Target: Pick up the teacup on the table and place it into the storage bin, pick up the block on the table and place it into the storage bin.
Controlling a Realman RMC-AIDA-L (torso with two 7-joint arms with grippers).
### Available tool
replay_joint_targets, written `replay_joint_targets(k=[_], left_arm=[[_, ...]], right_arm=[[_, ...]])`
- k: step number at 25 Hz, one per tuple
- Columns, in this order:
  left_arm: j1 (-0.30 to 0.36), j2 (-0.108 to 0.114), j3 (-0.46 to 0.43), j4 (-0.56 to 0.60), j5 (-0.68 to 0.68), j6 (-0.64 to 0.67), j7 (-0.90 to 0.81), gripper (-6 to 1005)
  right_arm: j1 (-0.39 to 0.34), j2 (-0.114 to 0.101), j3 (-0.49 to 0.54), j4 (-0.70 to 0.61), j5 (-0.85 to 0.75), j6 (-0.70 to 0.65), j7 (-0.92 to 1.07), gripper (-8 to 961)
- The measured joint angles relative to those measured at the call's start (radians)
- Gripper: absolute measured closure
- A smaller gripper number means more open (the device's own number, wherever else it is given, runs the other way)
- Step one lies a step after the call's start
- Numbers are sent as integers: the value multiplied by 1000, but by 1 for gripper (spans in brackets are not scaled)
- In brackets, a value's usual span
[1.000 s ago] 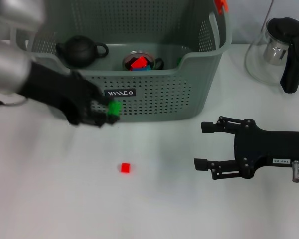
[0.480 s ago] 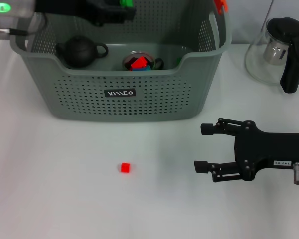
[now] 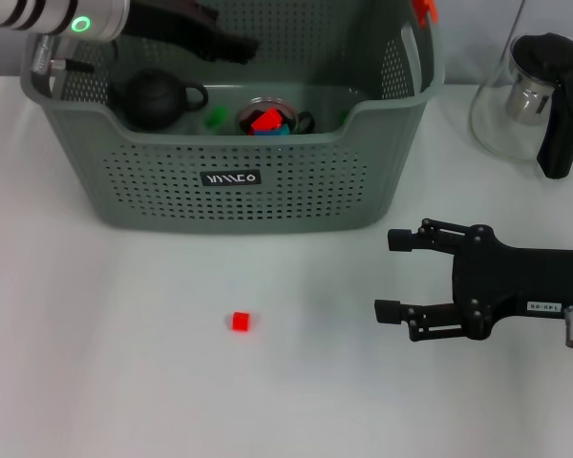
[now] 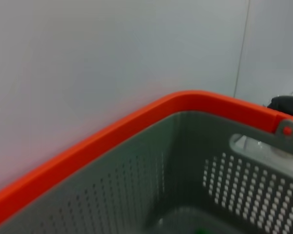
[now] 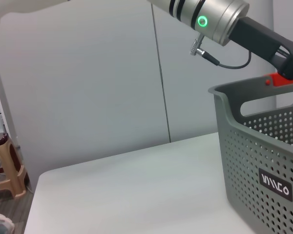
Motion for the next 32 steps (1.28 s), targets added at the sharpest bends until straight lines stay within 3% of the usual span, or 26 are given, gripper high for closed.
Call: replay_joint_targets(k=[2,4,6,9,13,17,23,27,28,32], left_arm=[[18,-11,-23,40,-33,0,19,281],[61,-20,-62,112,-124,47,79,254],[115,-20,-86,158,-254,153,169,226],[200,0,-112,175,-379,332,294,186],[288,-2,-190,139,-391,568,467,131],[332,-17,-201,113,-306,675,540,137],[338,-71,-138,67,-148,633,599,161],[339,-79,-88,20,-137,568,625,179],[337,-80,-26,-21,-136,501,634,183],[334,-84,74,-67,-135,386,641,201]], right_arm=[[0,0,0,0,0,-1,-2,7],[0,0,4,0,0,0,-4,7],[0,1,10,0,0,0,-5,7],[0,2,20,0,0,0,-5,7],[1,-1,25,0,0,0,-2,7],[1,-1,30,0,0,1,1,7],[-1,-1,37,0,-3,-2,1,7],[-7,-3,37,0,-7,-2,2,7],[-8,-3,37,0,-7,-1,2,7],[-9,-4,38,0,-8,-2,2,7]])
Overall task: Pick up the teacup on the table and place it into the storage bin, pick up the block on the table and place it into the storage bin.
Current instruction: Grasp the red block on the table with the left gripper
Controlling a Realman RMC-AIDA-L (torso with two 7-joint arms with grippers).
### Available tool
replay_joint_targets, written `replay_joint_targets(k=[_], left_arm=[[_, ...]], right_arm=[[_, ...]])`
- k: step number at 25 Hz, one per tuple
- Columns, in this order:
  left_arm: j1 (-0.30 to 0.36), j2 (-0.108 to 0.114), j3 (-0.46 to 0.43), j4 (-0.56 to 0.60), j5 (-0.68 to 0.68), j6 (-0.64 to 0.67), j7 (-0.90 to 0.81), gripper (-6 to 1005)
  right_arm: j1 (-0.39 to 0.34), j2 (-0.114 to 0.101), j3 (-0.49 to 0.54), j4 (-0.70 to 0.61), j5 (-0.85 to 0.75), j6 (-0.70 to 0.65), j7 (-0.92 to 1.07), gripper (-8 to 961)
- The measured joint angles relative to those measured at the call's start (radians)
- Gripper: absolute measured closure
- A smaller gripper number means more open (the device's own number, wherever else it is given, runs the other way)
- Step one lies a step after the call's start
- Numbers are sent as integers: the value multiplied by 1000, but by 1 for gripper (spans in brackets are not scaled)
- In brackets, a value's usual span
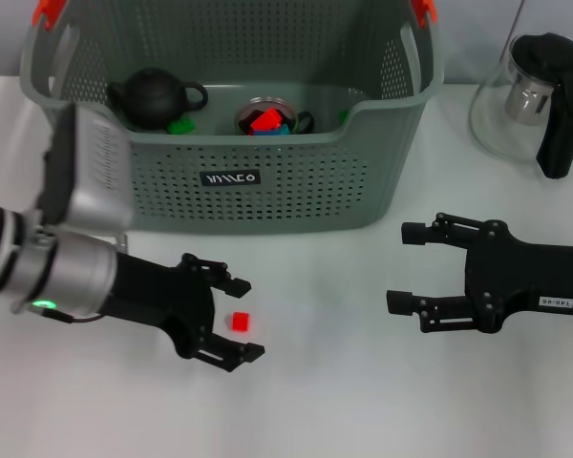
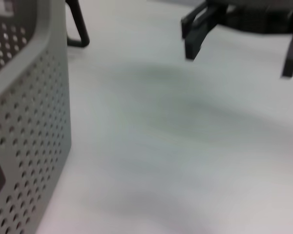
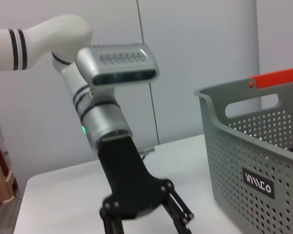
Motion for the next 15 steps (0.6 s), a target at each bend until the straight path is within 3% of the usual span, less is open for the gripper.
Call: replay_joint_targets(k=[4,11,15], left_arm=[[-2,-1,71,-28,1,-100,-8,219],[-2,-3,86,-44,7,-167,-7,250],[-2,-3,89,-59,25,-199,-9,387]], right_arm=[[0,-1,0,0,0,-1,0,6],[0,-1,0,0,0,-1,0,6],[0,1,0,0,0,-2,-1,6]])
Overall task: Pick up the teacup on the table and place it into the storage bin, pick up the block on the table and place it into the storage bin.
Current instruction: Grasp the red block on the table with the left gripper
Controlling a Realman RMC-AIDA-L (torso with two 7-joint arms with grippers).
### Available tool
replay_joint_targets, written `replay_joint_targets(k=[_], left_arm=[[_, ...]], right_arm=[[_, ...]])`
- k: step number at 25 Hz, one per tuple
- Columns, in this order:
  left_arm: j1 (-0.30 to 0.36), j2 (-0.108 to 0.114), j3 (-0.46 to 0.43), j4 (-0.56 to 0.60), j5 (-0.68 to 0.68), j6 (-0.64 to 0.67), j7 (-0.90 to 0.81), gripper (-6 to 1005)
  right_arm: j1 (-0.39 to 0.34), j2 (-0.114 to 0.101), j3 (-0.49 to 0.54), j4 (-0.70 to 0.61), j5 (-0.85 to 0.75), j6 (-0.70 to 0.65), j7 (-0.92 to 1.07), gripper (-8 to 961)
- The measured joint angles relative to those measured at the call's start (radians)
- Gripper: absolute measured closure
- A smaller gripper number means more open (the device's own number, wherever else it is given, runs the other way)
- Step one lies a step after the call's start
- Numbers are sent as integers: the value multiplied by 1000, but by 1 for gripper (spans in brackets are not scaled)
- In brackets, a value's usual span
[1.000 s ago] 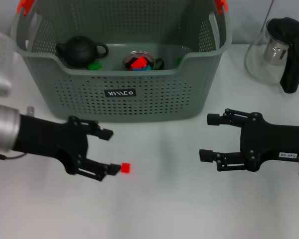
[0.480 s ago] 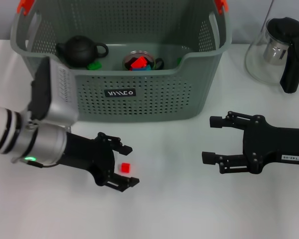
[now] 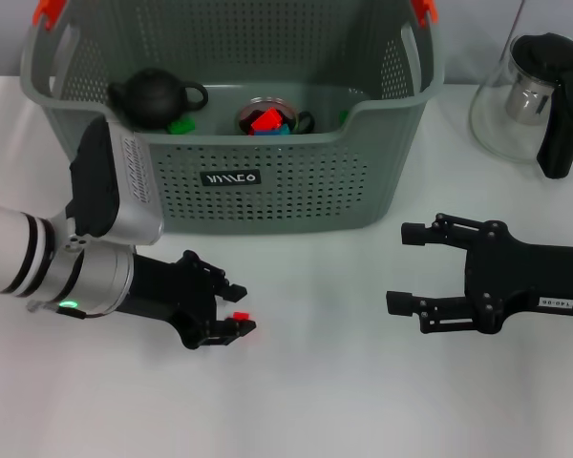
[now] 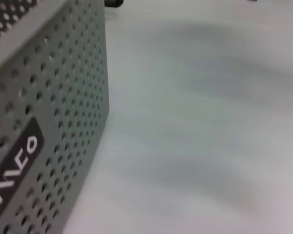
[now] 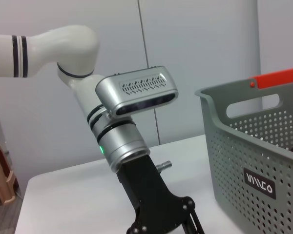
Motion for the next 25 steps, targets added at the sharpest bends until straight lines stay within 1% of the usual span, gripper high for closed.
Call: replay_joint_targets(k=[6,25], left_arm=[[0,-1,9,-18,10,-27,0,576],[0,-3,22,-39,18,-52,0,591]], right_arm=[[0,0,0,0,1,-2,1,6],[-2,-1,0,0,0,-2,-3,6]])
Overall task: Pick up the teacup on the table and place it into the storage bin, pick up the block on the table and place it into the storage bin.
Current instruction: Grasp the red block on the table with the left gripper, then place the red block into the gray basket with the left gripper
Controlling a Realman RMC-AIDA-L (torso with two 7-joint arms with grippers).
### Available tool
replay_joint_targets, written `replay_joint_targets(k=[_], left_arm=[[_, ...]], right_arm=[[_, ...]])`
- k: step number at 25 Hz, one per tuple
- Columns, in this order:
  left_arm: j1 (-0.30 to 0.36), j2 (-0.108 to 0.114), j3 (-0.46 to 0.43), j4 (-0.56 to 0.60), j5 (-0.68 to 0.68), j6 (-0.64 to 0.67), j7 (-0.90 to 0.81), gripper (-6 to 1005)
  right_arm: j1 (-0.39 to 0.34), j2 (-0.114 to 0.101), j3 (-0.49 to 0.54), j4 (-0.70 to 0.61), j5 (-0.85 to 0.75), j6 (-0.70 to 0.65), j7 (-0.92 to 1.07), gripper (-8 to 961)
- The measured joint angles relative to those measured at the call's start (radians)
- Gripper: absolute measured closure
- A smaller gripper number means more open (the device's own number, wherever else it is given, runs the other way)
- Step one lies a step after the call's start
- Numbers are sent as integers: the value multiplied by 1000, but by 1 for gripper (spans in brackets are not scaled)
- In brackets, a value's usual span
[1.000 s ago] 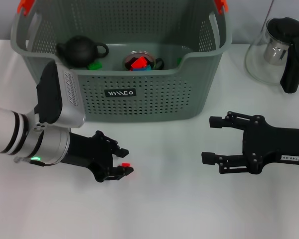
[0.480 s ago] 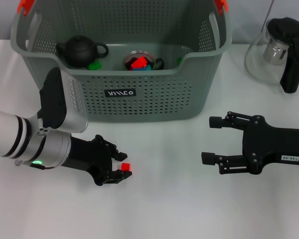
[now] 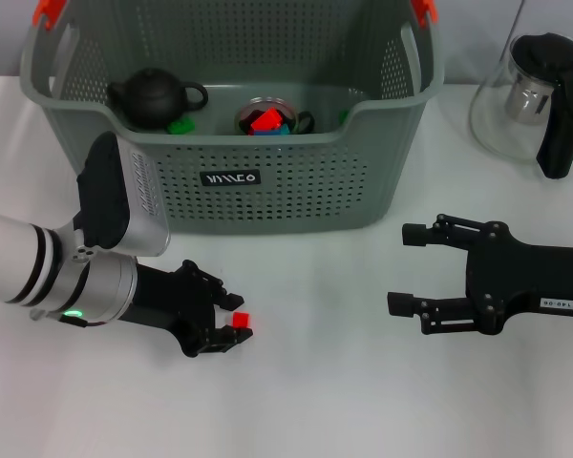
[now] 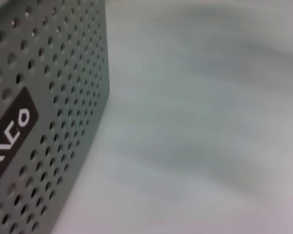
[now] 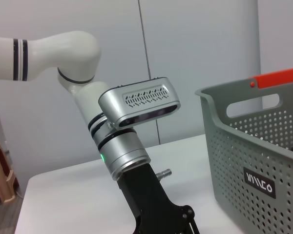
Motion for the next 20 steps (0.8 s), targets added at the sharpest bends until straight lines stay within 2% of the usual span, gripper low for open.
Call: replay_joint_targets(k=[11,17,20], left_arm=[[-12,3,2,-2,10,-4,-30,614],[-23,2,6,-6,33,-11,-50,816],[-23,2,11,-6,33,-12,-53,832]], right_arm=[[0,-2,0,12,0,0,-3,6],[0,-2,0,12,0,0,-4,6],[0,-2,0,12,0,0,-5,6]])
